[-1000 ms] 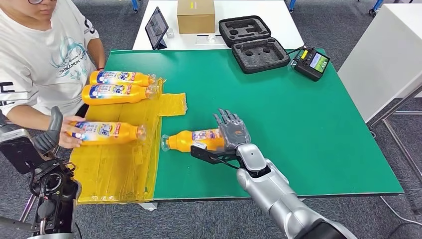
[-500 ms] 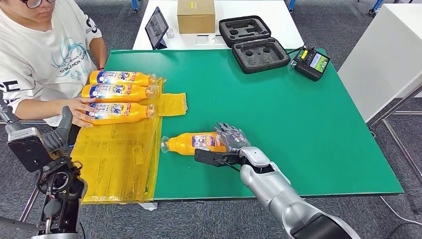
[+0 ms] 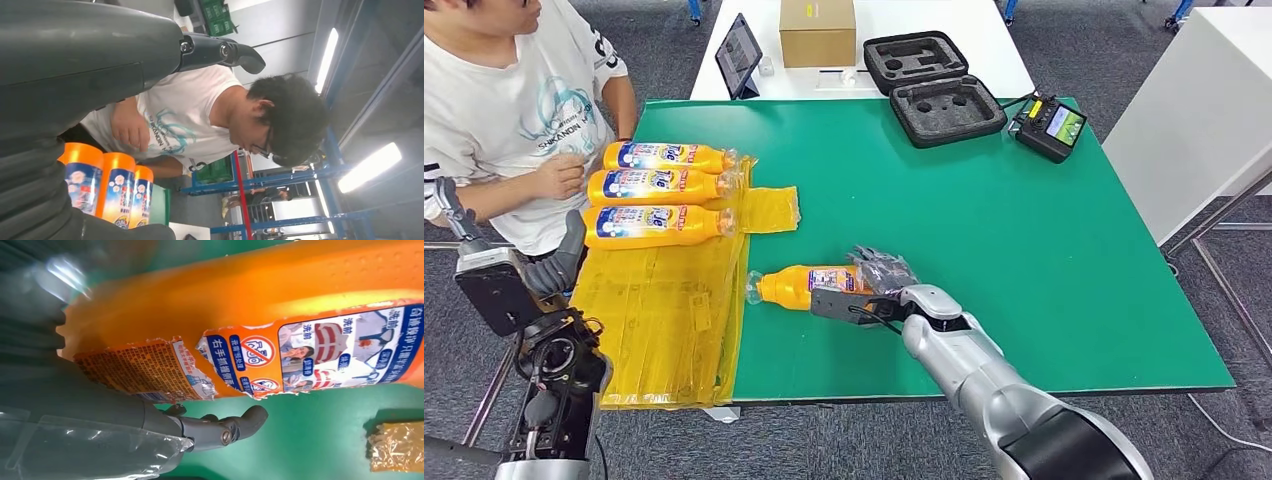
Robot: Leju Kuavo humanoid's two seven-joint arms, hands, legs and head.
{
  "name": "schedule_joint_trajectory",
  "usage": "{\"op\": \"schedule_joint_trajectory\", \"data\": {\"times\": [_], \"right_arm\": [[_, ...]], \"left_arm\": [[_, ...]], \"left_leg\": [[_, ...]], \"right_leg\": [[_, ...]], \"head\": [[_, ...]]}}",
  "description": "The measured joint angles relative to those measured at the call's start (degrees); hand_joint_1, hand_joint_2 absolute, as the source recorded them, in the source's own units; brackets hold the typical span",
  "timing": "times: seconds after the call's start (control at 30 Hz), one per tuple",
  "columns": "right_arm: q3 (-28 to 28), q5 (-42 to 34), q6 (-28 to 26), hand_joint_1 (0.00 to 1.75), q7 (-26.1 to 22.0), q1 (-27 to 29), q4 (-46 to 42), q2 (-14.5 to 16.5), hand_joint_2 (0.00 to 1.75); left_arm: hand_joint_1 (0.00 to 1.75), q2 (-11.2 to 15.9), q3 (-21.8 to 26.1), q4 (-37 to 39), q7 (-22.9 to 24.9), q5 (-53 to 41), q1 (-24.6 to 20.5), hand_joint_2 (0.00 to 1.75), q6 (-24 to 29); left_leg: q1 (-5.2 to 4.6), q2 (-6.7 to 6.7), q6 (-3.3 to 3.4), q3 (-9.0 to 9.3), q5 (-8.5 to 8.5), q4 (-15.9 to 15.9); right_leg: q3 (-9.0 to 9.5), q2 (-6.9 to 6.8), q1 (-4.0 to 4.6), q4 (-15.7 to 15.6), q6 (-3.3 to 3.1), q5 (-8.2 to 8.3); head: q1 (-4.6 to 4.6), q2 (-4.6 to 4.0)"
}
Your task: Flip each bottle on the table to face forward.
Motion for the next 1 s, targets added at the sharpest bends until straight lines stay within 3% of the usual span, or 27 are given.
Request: {"op": "schedule_joint_trajectory", "data": {"times": [0.37, 0.53, 0.63, 0.77, 0.87, 1.0], "right_arm": [[-0.2, -1.4, 4.3, 1.75, -1.4, -1.8, 2.2, 0.3, 1.75], [-0.7, -4.8, 5.2, 1.75, -7.6, -1.6, 2.4, 0.3, 1.75], [-2.4, -11.2, 4.2, 1.75, -16.5, -0.2, 1.9, 0.5, 1.75], [-8.1, -27.7, 2.4, 1.75, -28.1, 3.3, -2.0, 1.3, 1.75], [-11.4, -36.7, 1.3, 1.75, -30.1, 5.7, -6.0, 1.7, 1.75], [-13.1, -41.9, -0.5, 1.75, -30.4, 9.2, -11.8, 1.8, 1.75]], "left_arm": [[0.00, -0.1, 0.0, 4.9, 0.0, 3.9, -1.2, 1.75, -7.0], [0.00, -0.3, 0.4, 8.2, 0.0, 7.1, -1.9, 1.75, -13.1], [0.00, -0.5, 0.9, 10.1, 0.1, 10.6, -1.9, 1.75, -17.2], [0.00, -0.5, 1.7, 12.7, 3.1, 20.7, -1.1, 1.75, -25.8], [0.00, -0.5, 1.8, 13.5, 5.4, 25.4, 0.0, 1.75, -29.9], [0.00, -0.5, 1.8, 14.3, 6.8, 28.0, 0.6, 1.75, -31.7]], "left_leg": [[0.00, 0.01, 0.00, 0.01, 0.00, 0.0], [0.01, 0.03, 0.00, 0.01, 0.00, 0.0], [0.01, 0.03, 0.00, 0.00, 0.00, 0.0], [0.01, 0.00, 0.00, -0.03, 0.00, 0.0], [0.00, -0.01, 0.00, -0.09, 0.00, 0.0], [-0.01, -0.02, 0.02, -0.12, -0.01, 0.0]], "right_leg": [[0.00, 0.00, 0.00, 0.0, 0.00, 0.00], [0.00, 0.00, 0.00, 0.0, 0.00, 0.00], [-0.01, 0.00, 0.00, 0.0, 0.00, 0.00], [-0.02, -0.01, 0.00, 0.0, 0.00, -0.01], [-0.05, -0.02, 0.01, 0.0, 0.00, -0.01], [-0.07, -0.02, -0.01, 0.0, 0.00, -0.01]], "head": [[0.00, 0.00], [0.00, 0.00], [-0.01, 0.00], [-0.02, 0.00], [0.01, 0.00], [-0.01, 0.00]]}}
